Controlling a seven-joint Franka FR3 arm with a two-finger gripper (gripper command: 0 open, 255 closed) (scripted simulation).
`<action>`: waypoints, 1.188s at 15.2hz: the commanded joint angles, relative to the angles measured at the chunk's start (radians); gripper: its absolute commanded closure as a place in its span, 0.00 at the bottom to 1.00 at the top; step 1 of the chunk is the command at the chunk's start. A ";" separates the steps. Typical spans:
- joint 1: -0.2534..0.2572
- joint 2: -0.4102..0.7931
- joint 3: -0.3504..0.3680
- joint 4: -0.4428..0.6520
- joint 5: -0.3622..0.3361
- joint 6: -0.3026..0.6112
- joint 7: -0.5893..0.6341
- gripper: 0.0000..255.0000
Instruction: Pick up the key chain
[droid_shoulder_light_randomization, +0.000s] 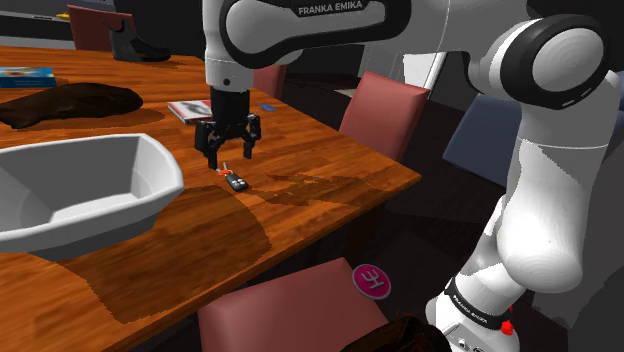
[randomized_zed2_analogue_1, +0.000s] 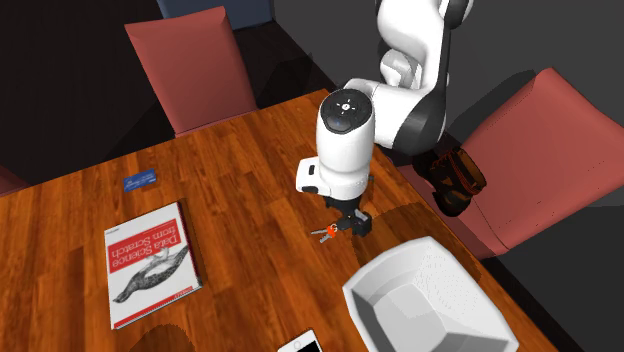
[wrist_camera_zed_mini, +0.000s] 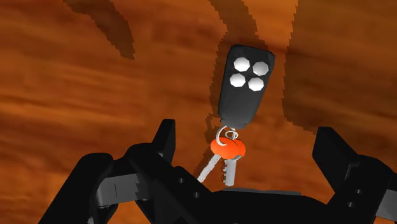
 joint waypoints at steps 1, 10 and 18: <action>0.001 0.007 -0.001 -0.015 -0.003 0.023 0.001 0.00; 0.000 0.013 -0.002 -0.056 -0.005 0.070 0.000 1.00; 0.001 0.010 -0.001 -0.033 -0.004 0.043 0.001 1.00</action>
